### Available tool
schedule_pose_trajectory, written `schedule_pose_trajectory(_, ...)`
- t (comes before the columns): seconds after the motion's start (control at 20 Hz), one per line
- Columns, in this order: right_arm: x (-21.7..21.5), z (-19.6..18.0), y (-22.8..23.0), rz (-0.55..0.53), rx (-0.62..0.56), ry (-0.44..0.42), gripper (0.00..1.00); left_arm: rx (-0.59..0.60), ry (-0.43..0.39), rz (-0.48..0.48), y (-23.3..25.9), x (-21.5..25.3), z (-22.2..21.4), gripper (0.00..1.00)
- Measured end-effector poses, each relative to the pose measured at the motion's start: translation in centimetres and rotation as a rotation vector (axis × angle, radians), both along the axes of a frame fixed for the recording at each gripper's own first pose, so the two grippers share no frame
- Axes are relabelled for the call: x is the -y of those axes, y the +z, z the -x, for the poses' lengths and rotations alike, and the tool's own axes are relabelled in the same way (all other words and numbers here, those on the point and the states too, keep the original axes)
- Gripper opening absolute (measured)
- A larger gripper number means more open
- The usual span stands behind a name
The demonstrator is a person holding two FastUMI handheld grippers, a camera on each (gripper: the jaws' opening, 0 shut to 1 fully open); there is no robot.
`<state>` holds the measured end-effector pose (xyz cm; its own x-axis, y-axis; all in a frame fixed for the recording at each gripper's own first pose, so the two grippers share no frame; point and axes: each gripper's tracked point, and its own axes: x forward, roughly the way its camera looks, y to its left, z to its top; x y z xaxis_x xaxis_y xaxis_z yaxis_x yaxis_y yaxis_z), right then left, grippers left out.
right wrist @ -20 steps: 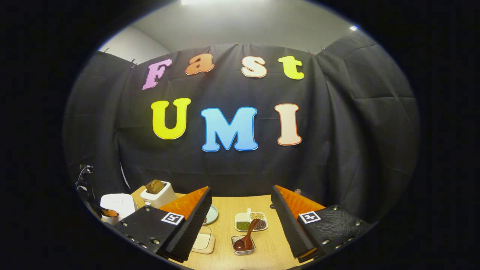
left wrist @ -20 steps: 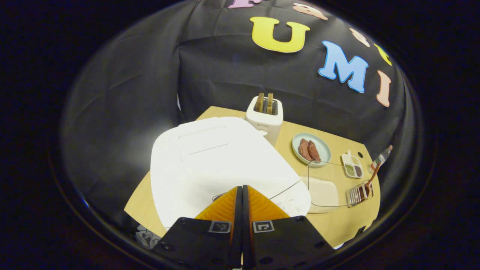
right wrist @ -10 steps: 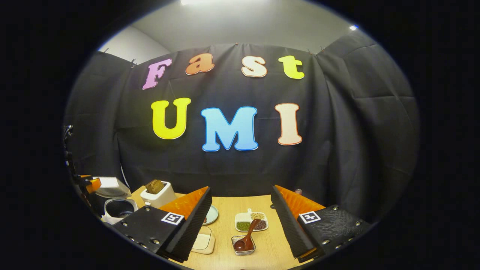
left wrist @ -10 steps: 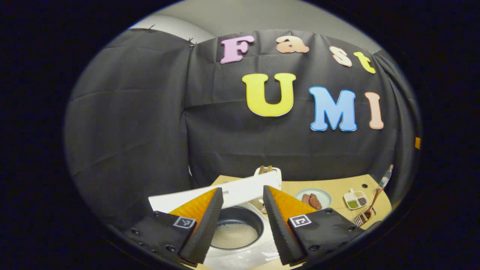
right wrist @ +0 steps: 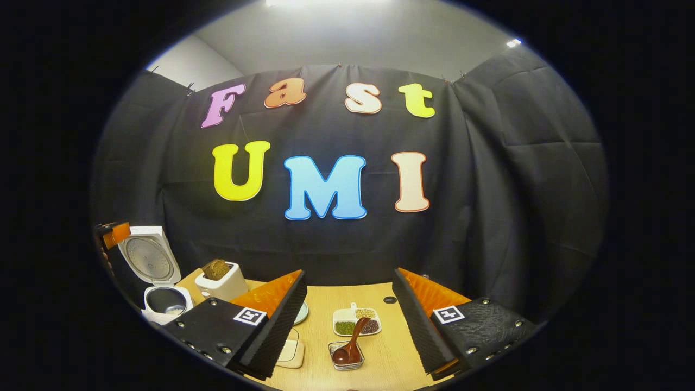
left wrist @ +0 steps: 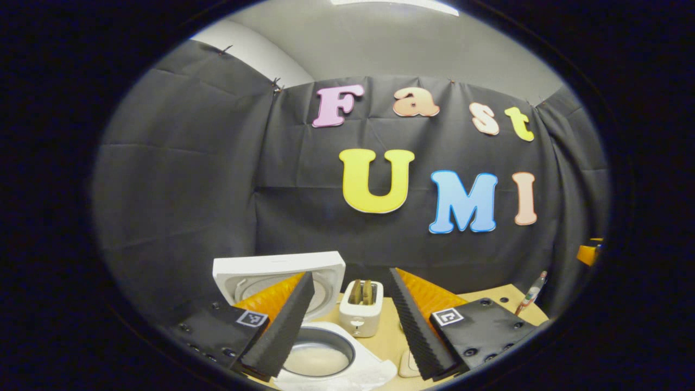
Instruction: Close the left gripper, press the button to open the rice cooker; take a wooden spoon from the chopstick holder with the right hand, scoop a spoonful of rice and pour it into the rice cooker, then put the wooden spoon back into the chopstick holder.
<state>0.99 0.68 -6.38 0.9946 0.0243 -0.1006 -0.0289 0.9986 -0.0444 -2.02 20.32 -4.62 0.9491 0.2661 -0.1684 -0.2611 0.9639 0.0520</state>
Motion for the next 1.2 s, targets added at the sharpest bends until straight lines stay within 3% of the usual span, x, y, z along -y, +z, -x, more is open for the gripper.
schedule_pose_trajectory(0.25,1.3,0.3,-1.0,-0.018,0.007,-0.054,0.96,0.018,-0.103,0.011,0.1,2.7,-0.5,0.96)
schedule_pose_trajectory(0.55,2.6,-1.6,-4.0,-0.095,-0.033,-0.031,0.96,0.012,-0.167,0.010,-0.4,5.3,-1.3,0.94)
schedule_pose_trajectory(0.7,3.0,-3.5,-6.1,-0.108,-0.067,0.005,0.96,0.029,-0.157,0.002,0.0,6.7,-1.6,0.99)
schedule_pose_trajectory(0.85,3.6,-5.5,-8.1,-0.108,-0.085,0.031,0.96,0.054,-0.143,0.017,0.7,8.2,-1.8,0.94)
schedule_pose_trajectory(1.05,4.5,-8.7,-12.3,-0.123,-0.152,0.027,0.96,0.022,-0.093,-0.015,-0.3,8.8,-1.9,0.98)
schedule_pose_trajectory(1.1,4.4,-9.4,-13.5,-0.130,-0.174,0.033,0.96,0.007,-0.086,-0.027,-0.7,8.9,-1.9,0.94)
schedule_pose_trajectory(1.2,4.4,-11.0,-16.0,-0.133,-0.216,0.054,0.98,-0.021,-0.067,-0.058,-1.2,9.0,-1.7,0.96)
